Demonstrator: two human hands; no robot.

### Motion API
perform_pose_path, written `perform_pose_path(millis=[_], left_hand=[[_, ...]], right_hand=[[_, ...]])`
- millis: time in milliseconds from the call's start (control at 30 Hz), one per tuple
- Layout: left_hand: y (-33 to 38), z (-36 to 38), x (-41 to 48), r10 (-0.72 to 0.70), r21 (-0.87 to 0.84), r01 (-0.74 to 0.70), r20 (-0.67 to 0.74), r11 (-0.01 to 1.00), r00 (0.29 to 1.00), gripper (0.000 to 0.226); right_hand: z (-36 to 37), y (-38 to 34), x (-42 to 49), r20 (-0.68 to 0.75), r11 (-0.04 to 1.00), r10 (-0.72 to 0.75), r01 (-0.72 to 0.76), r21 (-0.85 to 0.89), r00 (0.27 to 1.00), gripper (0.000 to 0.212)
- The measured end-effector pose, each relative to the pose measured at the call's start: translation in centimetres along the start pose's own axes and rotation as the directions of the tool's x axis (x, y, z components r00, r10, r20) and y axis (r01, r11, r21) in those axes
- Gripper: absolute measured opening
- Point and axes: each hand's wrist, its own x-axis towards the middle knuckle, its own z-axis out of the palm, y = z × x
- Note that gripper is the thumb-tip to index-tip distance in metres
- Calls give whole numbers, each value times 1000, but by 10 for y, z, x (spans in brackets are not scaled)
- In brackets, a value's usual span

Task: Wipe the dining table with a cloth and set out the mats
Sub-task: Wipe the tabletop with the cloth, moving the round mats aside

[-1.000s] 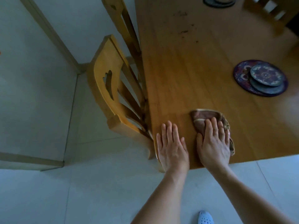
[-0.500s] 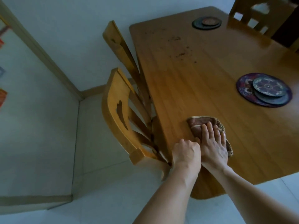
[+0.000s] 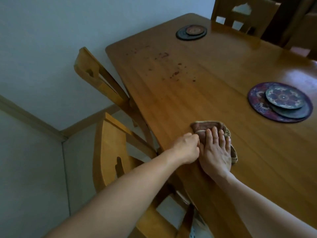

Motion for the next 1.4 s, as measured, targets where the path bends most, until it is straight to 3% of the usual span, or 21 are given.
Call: perform_pose_path(millis=[100,167,233,333,400,500,533,600,667,800,900,1067,1200,1400], left_hand=[[-2,4,22,-37,-308,-51,-273,950,961,26],[1,8,37,-81,-449,-73,-315,891,946,30],[4,10,51,-115,-529,-26,-231,848,966,41],[10,7,71,-14,-512,-51,-123,857,992,52],[16,2,85,21,-491,-45,-55,870,998,56],[22,-10,101,-76,-526,89,46,846,996,91],[20,-12,108,-105,-523,109,39,846,994,108],[15,-9,119,-111,-418,95,-13,904,994,136],[5,-3,130,-56,-263,31,-87,964,995,135],[-37,-1,156,126,72,-115,-180,991,976,69],[-90,-16,170,278,289,-218,-186,932,942,55],[-172,-56,185,254,377,-168,-191,911,948,56],[-230,-93,200,135,375,-31,-255,926,958,61],[-264,-138,248,-23,338,139,-326,931,945,62]], right_hand=[[4,-16,18,-3,999,10,-10,41,1000,64],[1,-24,29,-44,984,7,1,180,999,63],[-4,-30,38,-98,908,58,-12,418,993,61],[-1,-34,51,-7,641,202,-127,757,979,48],[1,-37,56,73,519,243,-194,833,967,43],[-17,-38,69,-56,316,409,-83,945,911,53],[-23,-37,74,-96,311,469,-63,948,878,56],[-26,-34,81,-155,413,570,-118,903,807,51],[-19,-33,82,-246,564,623,-207,800,743,45],[0,-54,87,-376,725,582,-249,642,721,42],[11,-84,107,-352,800,497,-261,541,793,43],[14,-117,149,-283,922,348,-272,275,894,45],[20,-114,156,-215,938,345,-324,126,914,54],[23,-118,160,-202,933,359,-356,52,911,56]])
